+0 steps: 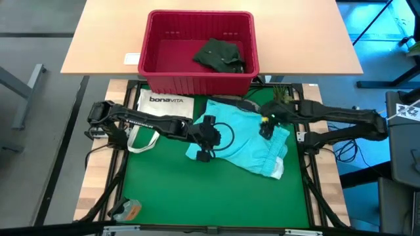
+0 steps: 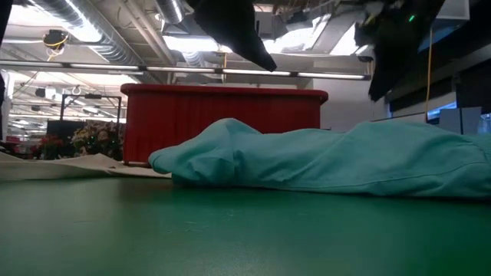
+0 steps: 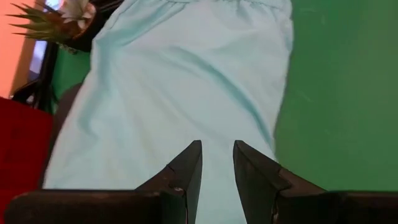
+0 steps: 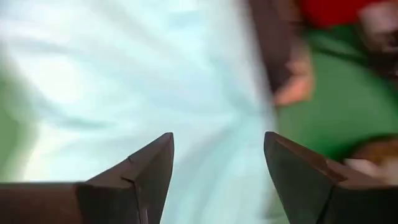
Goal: Fold Laundry from Bin
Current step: Fold the light blue shorts from the red laundry bin
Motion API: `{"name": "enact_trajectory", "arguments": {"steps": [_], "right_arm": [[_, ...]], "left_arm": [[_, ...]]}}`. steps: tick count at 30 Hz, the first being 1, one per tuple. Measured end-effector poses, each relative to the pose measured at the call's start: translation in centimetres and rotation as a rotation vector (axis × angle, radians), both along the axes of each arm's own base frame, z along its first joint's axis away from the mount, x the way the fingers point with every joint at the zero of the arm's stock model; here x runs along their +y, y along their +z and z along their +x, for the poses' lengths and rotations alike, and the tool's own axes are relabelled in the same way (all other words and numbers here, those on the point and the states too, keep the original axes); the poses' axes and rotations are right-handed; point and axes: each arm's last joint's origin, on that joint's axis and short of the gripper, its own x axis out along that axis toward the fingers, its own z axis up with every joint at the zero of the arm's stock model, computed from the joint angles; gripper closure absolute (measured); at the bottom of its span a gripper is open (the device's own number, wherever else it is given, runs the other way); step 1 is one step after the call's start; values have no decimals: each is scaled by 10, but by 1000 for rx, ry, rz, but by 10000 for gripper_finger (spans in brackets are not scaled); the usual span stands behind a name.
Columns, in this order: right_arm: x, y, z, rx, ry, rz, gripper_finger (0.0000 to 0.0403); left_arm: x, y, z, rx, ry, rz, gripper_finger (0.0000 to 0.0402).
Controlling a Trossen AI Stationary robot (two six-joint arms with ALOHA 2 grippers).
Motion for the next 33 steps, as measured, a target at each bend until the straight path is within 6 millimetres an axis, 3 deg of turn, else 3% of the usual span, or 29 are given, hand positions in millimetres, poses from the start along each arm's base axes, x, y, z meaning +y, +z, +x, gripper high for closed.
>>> {"name": "enact_trajectory", "arguments": {"steps": [5, 11, 15, 20, 26, 33], "right_arm": [[40, 4, 10, -95, 162, 95, 155], [99, -4, 23, -91, 305, 24, 155], [132, -18, 27, -68, 279, -66, 155], [164, -46, 35, 7, 277, -100, 155], [191, -82, 38, 145, 298, -137, 155], [195, -113, 38, 333, 213, -155, 155]], "left_arm": [[-17, 0, -2, -6, 13, -76, 314], [-34, -11, -19, 149, 82, -112, 314], [-41, -20, -26, 231, 150, -93, 314], [-52, -43, -19, 290, 162, -84, 314], [-67, -75, -17, 395, 149, -8, 314], [-62, -105, -16, 505, 221, 111, 314]]}}
